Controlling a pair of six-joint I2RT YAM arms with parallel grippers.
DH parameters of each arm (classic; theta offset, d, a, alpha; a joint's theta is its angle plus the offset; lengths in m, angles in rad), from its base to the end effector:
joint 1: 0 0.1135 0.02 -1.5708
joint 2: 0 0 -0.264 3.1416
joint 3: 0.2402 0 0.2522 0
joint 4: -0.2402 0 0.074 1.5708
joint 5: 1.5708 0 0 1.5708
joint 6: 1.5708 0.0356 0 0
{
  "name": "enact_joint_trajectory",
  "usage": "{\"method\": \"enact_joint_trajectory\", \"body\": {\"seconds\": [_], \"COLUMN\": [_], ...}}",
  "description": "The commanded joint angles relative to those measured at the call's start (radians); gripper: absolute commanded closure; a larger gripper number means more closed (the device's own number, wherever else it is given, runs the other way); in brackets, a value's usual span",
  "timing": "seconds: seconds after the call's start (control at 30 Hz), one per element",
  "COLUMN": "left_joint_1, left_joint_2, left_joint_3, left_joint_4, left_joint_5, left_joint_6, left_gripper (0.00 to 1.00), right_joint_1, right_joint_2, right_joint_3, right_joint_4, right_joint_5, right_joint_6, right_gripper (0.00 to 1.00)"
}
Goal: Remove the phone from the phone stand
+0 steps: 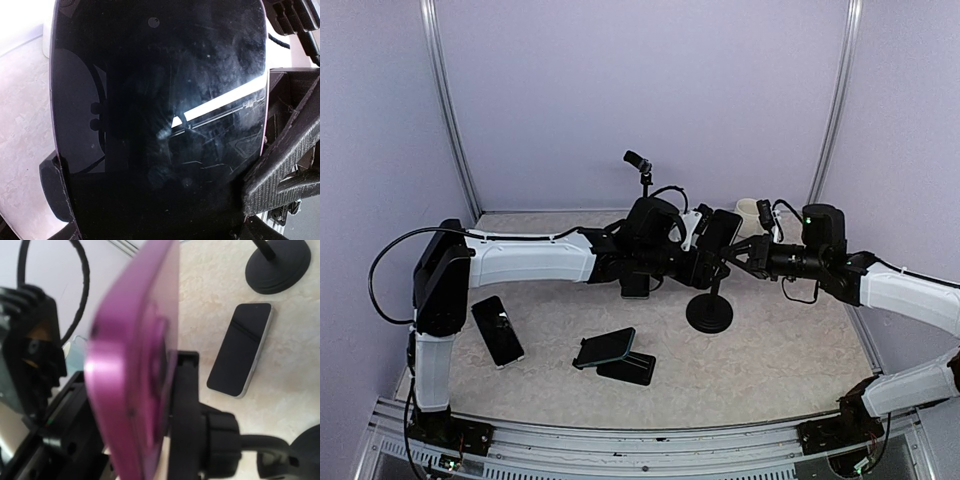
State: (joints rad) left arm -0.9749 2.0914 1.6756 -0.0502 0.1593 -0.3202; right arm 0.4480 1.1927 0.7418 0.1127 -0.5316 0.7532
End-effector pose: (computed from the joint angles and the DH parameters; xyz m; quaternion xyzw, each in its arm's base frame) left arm 0.2743 -0.4146 0.2494 0.3124 0.7901 -0.3696 0.3763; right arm 0.2337 0.1323 0.2714 -0.0304 0.8013 0.4920 0.3390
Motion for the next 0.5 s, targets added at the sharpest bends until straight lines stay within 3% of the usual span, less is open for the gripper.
{"method": "enact_joint_trajectory", "body": {"seconds": [0.0, 0.33, 0.47], "left_joint_1": [0.213, 0.096, 0.057], "left_joint_2": [-0.021, -0.004, 0.018], "left_joint_3": [-0.067, -0.012, 0.049], "left_joint_4": [-0.140, -0.084, -0.119], "left_joint_5": [-0.254, -0.143, -0.116], "left_joint_6": [-0.134, 0.030, 0.053], "left_gripper": [0.77, 0.78, 0.79], "right_joint_1": [-0.054, -0.054, -0.054], "right_joint_2": [-0.095, -0.055, -0.041], "right_joint_3": [-0.019, -0.002, 0.011], "right_joint_4": [0.024, 0.046, 0.031], "right_joint_5": [-0.076, -0.075, -0.067], "right_joint_6": [-0.018, -0.019, -0.029], "right_gripper": [1.00, 0.97, 0.90]}}
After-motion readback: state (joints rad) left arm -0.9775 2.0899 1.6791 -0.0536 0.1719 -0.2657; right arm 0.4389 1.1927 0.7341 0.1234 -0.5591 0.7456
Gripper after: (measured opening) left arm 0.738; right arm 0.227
